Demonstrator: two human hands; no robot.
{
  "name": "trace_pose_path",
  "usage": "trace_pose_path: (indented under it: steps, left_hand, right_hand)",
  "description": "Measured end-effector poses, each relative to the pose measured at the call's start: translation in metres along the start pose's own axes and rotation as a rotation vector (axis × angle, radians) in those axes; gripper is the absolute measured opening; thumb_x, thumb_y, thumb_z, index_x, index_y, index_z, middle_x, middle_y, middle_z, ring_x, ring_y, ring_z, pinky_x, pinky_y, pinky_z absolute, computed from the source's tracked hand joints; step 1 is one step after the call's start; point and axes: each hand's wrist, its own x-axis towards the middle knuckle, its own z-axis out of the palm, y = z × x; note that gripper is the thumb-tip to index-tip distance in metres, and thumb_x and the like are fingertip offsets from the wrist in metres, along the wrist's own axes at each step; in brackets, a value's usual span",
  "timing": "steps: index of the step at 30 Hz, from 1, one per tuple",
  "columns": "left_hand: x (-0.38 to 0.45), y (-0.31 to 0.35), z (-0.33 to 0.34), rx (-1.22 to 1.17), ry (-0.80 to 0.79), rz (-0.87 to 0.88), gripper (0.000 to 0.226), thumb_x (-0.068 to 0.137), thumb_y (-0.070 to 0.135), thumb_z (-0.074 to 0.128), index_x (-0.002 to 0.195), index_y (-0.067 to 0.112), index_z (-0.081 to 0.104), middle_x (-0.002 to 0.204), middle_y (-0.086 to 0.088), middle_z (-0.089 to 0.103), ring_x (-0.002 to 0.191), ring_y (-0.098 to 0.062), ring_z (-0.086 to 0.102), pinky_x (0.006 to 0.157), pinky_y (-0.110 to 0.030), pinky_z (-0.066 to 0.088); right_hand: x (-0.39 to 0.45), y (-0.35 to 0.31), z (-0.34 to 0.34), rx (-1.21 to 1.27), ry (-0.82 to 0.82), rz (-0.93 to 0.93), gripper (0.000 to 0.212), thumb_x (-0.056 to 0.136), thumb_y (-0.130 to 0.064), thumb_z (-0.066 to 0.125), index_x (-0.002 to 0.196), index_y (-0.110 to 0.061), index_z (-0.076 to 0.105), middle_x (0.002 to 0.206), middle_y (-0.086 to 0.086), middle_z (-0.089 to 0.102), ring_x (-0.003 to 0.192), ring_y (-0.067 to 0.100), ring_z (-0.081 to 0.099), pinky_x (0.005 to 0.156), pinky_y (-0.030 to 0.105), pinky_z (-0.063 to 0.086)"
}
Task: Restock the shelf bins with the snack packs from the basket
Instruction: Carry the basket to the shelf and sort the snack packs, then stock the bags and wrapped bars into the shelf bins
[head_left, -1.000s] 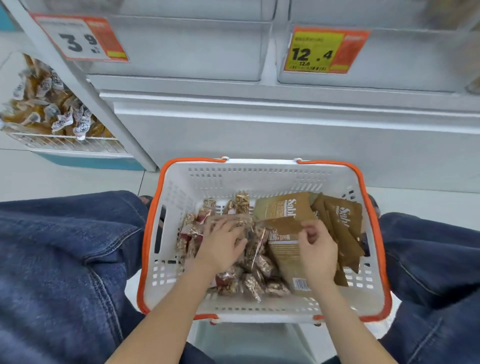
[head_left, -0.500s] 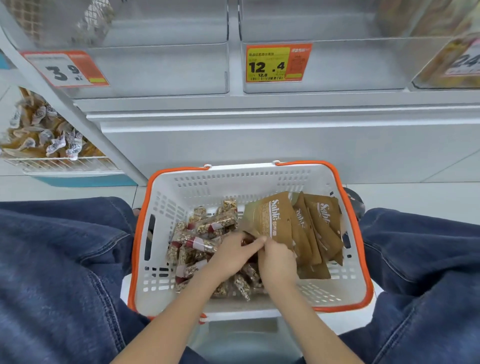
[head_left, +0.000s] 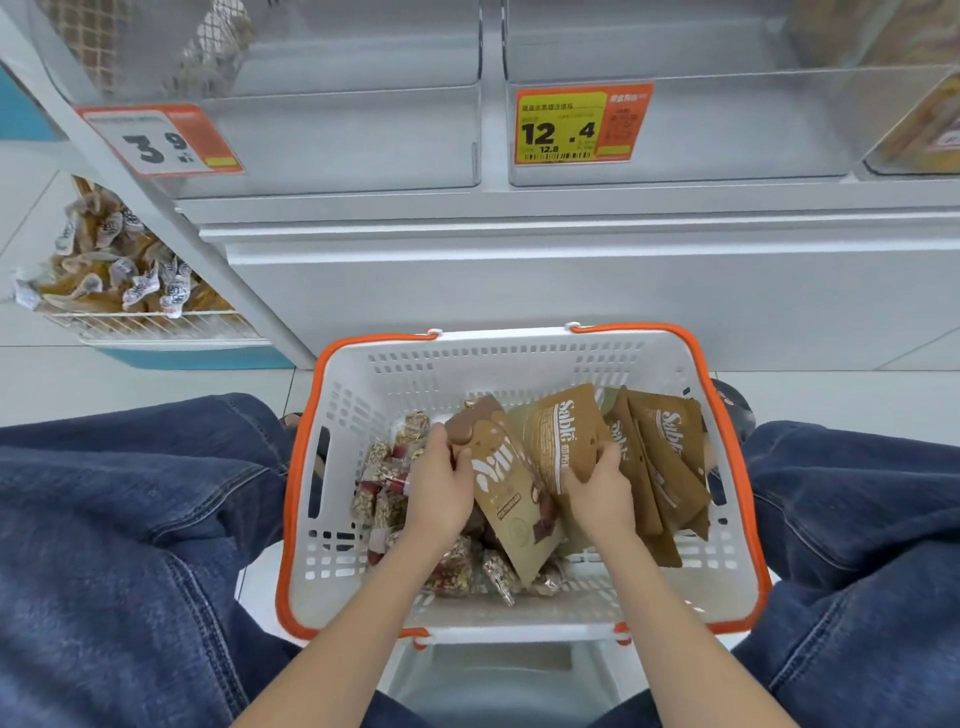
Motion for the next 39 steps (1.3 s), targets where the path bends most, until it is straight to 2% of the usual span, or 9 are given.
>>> trace_pose_path:
  steps: [7, 10, 15, 18, 23, 27, 29, 32, 39]
  left_hand:
    - [0.006, 0.018, -0.029, 0.164, 0.032, 0.261, 0.059, 0.090, 0.001, 0.050, 0.140, 0.029, 0.033, 0.068, 0.000, 0.058, 0.056, -0.013, 0.055, 0.049, -0.021, 0.043]
    - [0.013, 0.032, -0.038, 0.215, 0.004, 0.366, 0.040, 0.088, -0.005, 0.051, 0.114, 0.021, 0.067, 0.096, -0.002, 0.070, 0.086, -0.014, 0.065, 0.081, -0.029, 0.052]
    - [-0.011, 0.077, -0.074, -0.044, -0.181, 0.370, 0.033, 0.090, 0.015, 0.052, 0.108, 0.037, 0.069, 0.105, 0.013, 0.068, 0.093, 0.001, 0.058, 0.092, -0.019, 0.045]
    - [-0.031, 0.105, -0.099, -0.264, -0.248, 0.418, 0.030, 0.080, 0.037, 0.060, 0.104, 0.056, 0.059, 0.098, 0.021, 0.069, 0.093, 0.003, 0.061, 0.086, -0.016, 0.047]
    - [-0.026, 0.133, -0.139, -0.196, 0.163, 0.465, 0.013, 0.089, 0.016, 0.062, 0.083, 0.024, 0.071, 0.070, 0.011, 0.070, 0.069, -0.003, 0.064, 0.068, -0.024, 0.050]
    - [-0.006, 0.149, -0.198, -0.420, 0.216, 0.371, 0.012, 0.090, 0.012, 0.062, 0.084, 0.015, 0.071, 0.064, 0.004, 0.063, 0.052, -0.007, 0.050, 0.051, -0.014, 0.037]
    - [0.003, 0.157, -0.227, -0.564, 0.157, 0.369, 0.009, 0.087, 0.004, 0.063, 0.088, 0.010, 0.070, 0.066, 0.006, 0.067, 0.050, -0.007, 0.054, 0.051, -0.016, 0.041]
    - [0.016, 0.166, -0.257, -0.633, 0.005, 0.398, 0.013, 0.084, -0.004, 0.062, 0.090, 0.006, 0.068, 0.064, 0.005, 0.070, 0.049, -0.003, 0.059, 0.047, -0.015, 0.046]
    - [0.065, 0.160, -0.313, -0.831, -0.001, 0.387, 0.018, 0.082, -0.003, 0.063, 0.096, 0.008, 0.067, 0.075, -0.003, 0.070, 0.067, -0.016, 0.060, 0.058, -0.023, 0.053]
  right_hand:
    - [-0.017, -0.033, -0.003, 0.045, 0.118, -0.291, 0.037, 0.092, -0.004, 0.048, 0.125, -0.021, 0.047, 0.055, 0.002, 0.050, 0.047, 0.018, 0.049, 0.045, 0.030, 0.041]
    - [-0.034, -0.070, -0.031, 0.357, 0.034, -0.288, 0.025, 0.093, -0.005, 0.049, 0.105, -0.018, 0.065, 0.057, 0.007, 0.056, 0.047, 0.016, 0.060, 0.049, 0.028, 0.052]
    - [-0.068, -0.125, -0.066, 0.710, -0.286, -0.312, 0.018, 0.094, 0.000, 0.051, 0.093, -0.007, 0.067, 0.074, 0.008, 0.068, 0.066, 0.015, 0.070, 0.062, 0.025, 0.058]
    - [-0.090, -0.158, -0.080, 0.901, -0.370, -0.368, 0.019, 0.095, 0.002, 0.048, 0.089, -0.005, 0.065, 0.068, 0.003, 0.069, 0.061, 0.013, 0.068, 0.059, 0.020, 0.056]
    - [-0.115, -0.220, -0.094, 0.907, -0.437, -0.567, 0.017, 0.095, 0.001, 0.047, 0.093, -0.007, 0.062, 0.075, 0.010, 0.066, 0.064, 0.013, 0.068, 0.062, 0.021, 0.055]
    - [-0.097, -0.247, -0.129, 0.708, -0.092, -0.782, 0.018, 0.091, -0.015, 0.062, 0.106, -0.021, 0.054, 0.076, 0.007, 0.058, 0.068, 0.015, 0.054, 0.071, 0.027, 0.045]
    - [-0.086, -0.254, -0.140, 0.581, -0.003, -0.803, 0.033, 0.082, -0.029, 0.073, 0.107, -0.033, 0.052, 0.092, 0.000, 0.057, 0.081, 0.011, 0.054, 0.076, 0.024, 0.041]
    - [-0.084, -0.273, -0.130, 0.487, -0.208, -0.782, 0.037, 0.084, -0.021, 0.070, 0.113, -0.030, 0.050, 0.111, -0.016, 0.057, 0.106, 0.001, 0.051, 0.088, 0.020, 0.040]
    - [-0.070, -0.351, -0.093, 0.687, -0.334, -0.809, 0.018, 0.093, -0.030, 0.057, 0.095, -0.016, 0.067, 0.079, 0.001, 0.070, 0.071, 0.016, 0.064, 0.067, 0.028, 0.051]
